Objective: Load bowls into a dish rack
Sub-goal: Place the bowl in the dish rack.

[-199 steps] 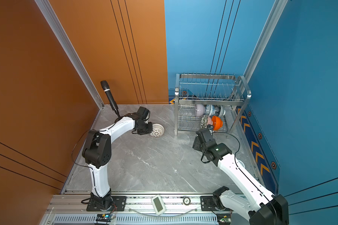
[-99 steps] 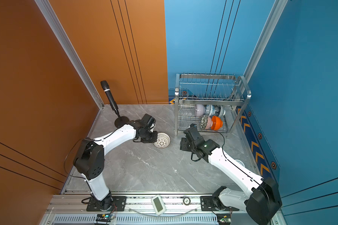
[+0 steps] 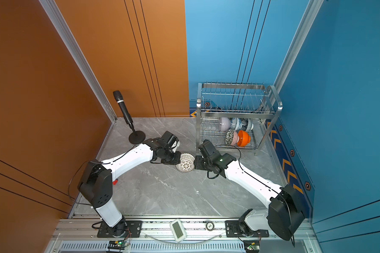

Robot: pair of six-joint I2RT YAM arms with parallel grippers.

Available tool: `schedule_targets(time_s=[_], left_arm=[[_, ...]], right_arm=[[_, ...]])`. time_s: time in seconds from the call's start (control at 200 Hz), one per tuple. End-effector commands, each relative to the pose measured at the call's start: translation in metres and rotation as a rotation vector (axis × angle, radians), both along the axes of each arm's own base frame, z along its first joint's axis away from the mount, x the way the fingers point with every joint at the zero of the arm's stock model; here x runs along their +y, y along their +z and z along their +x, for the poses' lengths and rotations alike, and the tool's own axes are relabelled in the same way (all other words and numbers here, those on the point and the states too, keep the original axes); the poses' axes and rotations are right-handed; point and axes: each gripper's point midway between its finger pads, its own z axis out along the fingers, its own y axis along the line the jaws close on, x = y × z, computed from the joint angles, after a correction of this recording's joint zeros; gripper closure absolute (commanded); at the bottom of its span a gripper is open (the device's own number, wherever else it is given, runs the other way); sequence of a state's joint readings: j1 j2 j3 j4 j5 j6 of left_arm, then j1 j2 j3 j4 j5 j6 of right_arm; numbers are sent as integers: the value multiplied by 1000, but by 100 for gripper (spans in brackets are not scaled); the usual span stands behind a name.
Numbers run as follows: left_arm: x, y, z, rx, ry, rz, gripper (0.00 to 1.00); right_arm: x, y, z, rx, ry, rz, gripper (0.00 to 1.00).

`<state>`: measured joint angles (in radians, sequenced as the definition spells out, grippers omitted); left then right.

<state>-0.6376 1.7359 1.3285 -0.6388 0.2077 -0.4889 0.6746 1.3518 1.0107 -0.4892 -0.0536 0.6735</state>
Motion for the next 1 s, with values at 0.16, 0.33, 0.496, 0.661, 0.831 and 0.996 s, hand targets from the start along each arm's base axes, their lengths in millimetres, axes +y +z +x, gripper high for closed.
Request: schedule_targets(time_s=[0.16,0.33,0.496,0.661,0.831,0.996], left_arm=[[-20,19,-6,-35,-58,-69,100],[-26,24,-6,-44,-69,-78,100],[-30,28,-9,-47,-81,-91,100],[-33,29,-13,-46,-89,-93,100],[-37,32,-17,-54,-102,-96,100],[-42,32,-18,-53,-108,-104,100]], right_arm=[[12,6,1,5,26,42,49],[13,0,1,22,30,35,53],[11,-6,2,34,19,18,62],[11,-12,2,51,21,3,74],[10,-18,2,68,22,-15,81],[8,-20,2,81,22,-36,83]])
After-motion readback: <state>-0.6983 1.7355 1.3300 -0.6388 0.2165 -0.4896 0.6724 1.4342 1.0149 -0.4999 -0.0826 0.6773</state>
